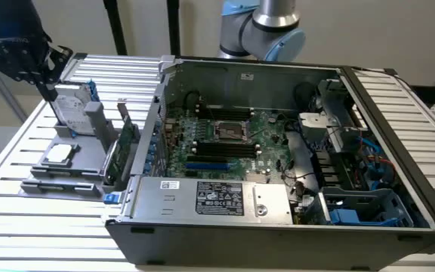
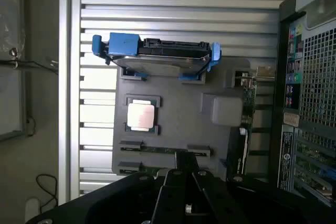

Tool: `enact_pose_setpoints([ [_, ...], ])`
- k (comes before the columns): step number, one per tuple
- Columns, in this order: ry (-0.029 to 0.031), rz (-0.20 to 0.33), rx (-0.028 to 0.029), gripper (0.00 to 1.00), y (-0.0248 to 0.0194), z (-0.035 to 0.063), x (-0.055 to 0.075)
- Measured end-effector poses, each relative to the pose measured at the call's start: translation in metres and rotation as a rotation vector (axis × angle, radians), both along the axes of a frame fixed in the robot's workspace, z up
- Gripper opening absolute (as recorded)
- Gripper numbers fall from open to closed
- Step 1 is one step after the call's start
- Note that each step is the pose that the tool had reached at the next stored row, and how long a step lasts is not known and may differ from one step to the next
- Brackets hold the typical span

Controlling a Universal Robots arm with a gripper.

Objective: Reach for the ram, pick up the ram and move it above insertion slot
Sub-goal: 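Reach for the ram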

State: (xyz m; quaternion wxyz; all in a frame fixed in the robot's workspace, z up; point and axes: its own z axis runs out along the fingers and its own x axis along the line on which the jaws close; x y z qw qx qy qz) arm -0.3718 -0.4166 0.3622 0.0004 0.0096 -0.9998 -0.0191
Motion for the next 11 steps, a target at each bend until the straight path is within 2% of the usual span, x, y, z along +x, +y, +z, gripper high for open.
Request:
enact_pose_setpoints([
  [11, 0.0001, 0.000, -0.0001, 0.11, 0.0000, 0.0002, 0.0000],
])
